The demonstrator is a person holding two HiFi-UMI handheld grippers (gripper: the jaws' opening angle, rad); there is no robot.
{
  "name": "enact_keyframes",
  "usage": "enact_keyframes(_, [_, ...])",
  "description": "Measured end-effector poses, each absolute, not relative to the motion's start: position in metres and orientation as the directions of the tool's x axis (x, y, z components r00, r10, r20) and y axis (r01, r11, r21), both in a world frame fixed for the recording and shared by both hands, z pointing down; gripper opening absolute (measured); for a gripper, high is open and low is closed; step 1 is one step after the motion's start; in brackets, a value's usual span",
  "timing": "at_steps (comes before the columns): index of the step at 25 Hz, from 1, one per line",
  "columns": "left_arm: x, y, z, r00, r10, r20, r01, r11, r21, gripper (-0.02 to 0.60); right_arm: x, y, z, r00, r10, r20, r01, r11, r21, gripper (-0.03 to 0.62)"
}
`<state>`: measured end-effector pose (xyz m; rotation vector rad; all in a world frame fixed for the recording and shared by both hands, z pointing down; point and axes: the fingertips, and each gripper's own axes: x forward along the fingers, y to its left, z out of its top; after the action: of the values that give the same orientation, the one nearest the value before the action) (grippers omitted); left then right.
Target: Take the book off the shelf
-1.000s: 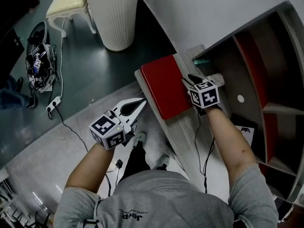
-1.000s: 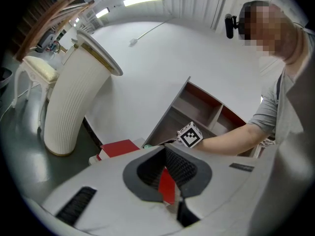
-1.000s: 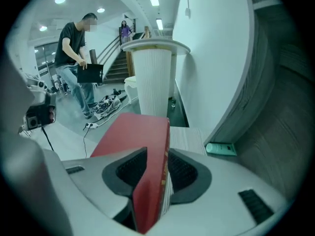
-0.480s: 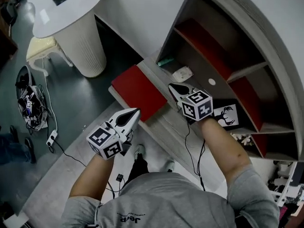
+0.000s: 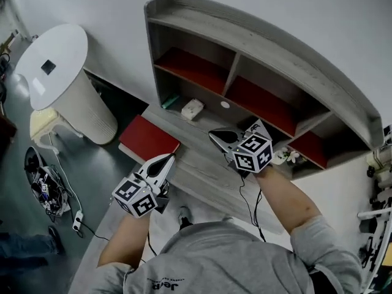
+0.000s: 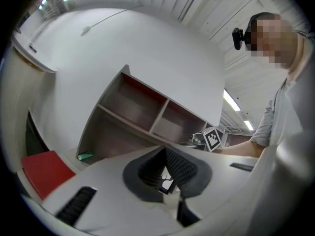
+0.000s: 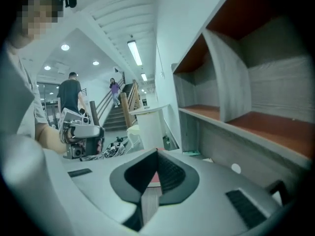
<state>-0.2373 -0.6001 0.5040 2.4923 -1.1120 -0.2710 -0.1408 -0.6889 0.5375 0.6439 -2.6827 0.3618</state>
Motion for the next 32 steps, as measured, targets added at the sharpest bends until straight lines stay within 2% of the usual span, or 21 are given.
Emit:
enact_keyframes(10, [-0.118,-0.579,0.427,0.782,-0.621,-0.05,-0.573,-0.749,0.332,0.017,0.016,-0.634,0.438,-0.787,-0.571,0.232,-0.607,0.784,-0.13,-0.002])
enact_keyframes(18, [-0.032,-0.57,0.386,0.863,-0.501,-0.064,-0.469,-0.841,0.269,0.017,0.122,-0.586,0.402,-0.702,-0.691,0.171,-0.71,0.699,-0.087,0.0])
enact_keyframes(24, [0.019,-0.562,0.375,0.894,-0.446,-0.049,-0.422,-0.872,0.246,0.017,0.18,-0.563,0.399,-0.651,-0.746,0.142,-0.759,0.639,-0.124,0.002])
enact_keyframes(32, [0.057,-0.562,0.373,0.912,-0.408,-0.044,-0.387,-0.89,0.241,0.017,0.216,-0.554,0.404,-0.627,-0.763,0.156,-0.779,0.615,-0.122,0.003])
